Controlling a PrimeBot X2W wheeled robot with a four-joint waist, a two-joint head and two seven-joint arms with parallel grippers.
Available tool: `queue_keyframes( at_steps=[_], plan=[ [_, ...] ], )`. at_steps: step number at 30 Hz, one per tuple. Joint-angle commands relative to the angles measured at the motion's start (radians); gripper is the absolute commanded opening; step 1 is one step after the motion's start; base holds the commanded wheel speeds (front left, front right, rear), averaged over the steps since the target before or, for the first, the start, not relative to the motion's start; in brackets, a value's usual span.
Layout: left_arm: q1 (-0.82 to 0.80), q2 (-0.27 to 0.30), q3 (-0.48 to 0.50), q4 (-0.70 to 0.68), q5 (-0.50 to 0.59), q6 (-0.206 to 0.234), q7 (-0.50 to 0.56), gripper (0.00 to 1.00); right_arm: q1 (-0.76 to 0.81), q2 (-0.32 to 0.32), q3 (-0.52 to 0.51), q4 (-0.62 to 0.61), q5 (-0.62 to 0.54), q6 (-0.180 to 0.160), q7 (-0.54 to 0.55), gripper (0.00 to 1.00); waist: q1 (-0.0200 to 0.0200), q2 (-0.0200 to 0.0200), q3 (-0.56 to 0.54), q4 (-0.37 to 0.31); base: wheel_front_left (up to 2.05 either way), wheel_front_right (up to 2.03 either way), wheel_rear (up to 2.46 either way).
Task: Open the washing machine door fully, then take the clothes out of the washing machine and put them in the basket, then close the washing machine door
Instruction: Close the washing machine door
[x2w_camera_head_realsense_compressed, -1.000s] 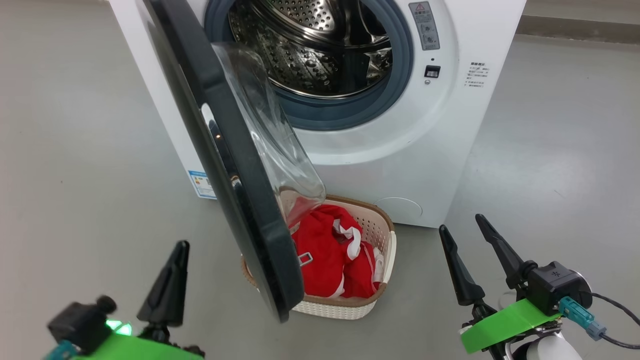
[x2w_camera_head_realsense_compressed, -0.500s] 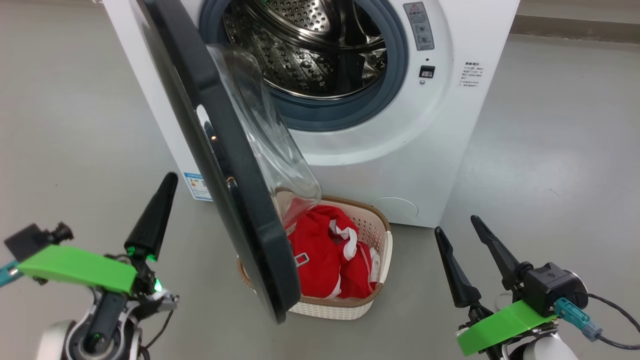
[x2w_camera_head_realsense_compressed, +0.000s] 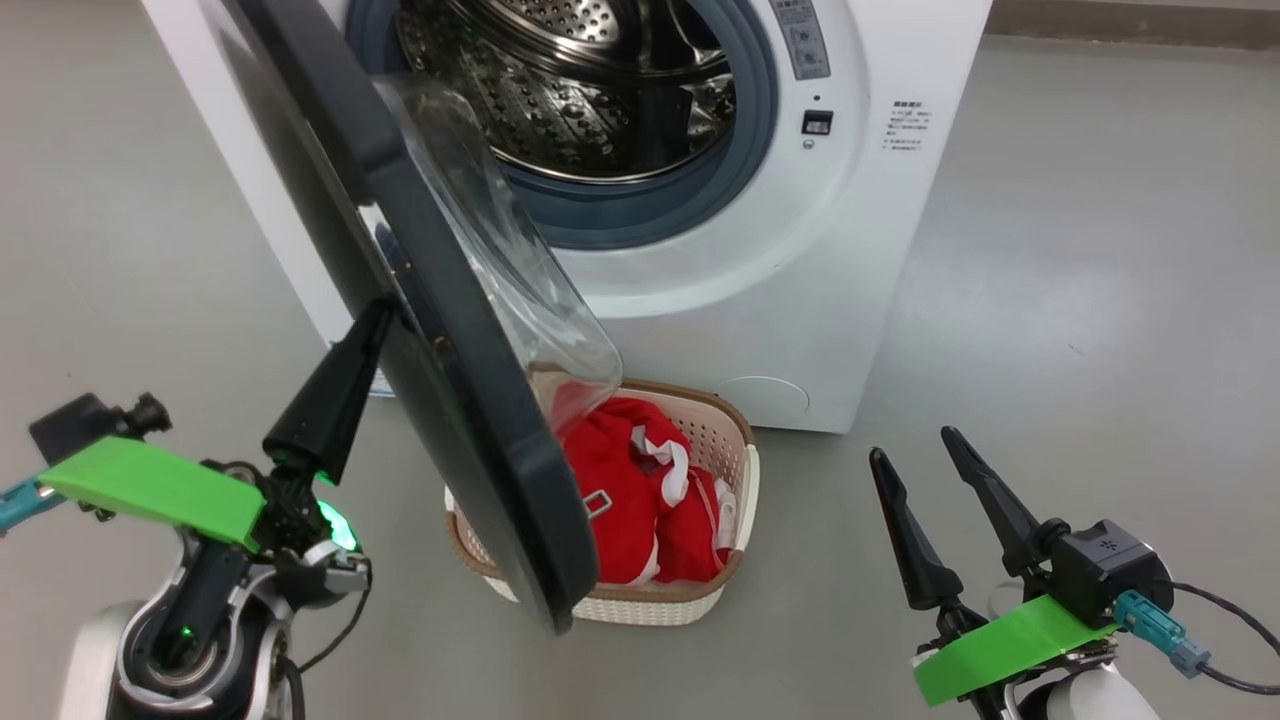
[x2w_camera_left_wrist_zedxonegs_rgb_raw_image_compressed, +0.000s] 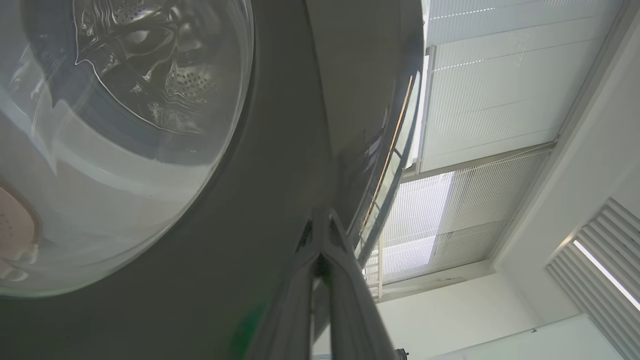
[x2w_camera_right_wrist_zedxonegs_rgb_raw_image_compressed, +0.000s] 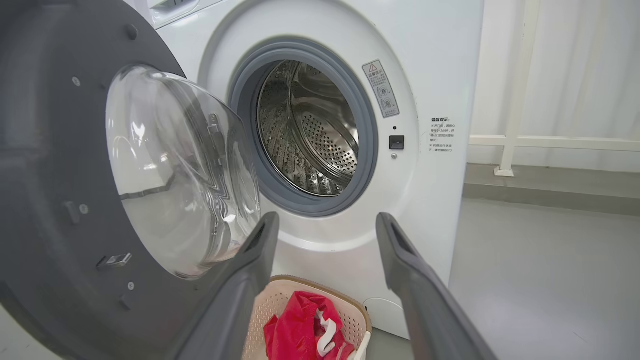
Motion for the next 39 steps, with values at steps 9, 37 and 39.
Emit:
queue_keyframes(
  at_steps=[9, 37, 39],
  plan=[
    [-0.078, 0.006, -0.019, -0.004, -0.018, -0.023, -0.025, 0.00, -0.058, 0.002, 0.020, -0.027, 0.009, 0.003, -0.006, 1.00, 0.0000, 0.0000, 0.039, -0.061, 0.00, 0.00, 0.00],
    [-0.212, 0.003, 0.007, 0.155, -0.042, -0.121, -0.131, 0.00, -0.095, 0.002, 0.011, -0.032, 0.044, 0.003, -0.006, 1.00, 0.0000, 0.0000, 0.104, -0.254, 0.00, 0.00, 0.00],
    [-0.230, 0.003, 0.014, 0.171, -0.053, -0.129, -0.134, 0.00, -0.098, 0.002, 0.010, -0.032, 0.038, 0.003, -0.006, 1.00, 0.0000, 0.0000, 0.112, -0.264, 0.00, 0.00, 0.00]
  ],
)
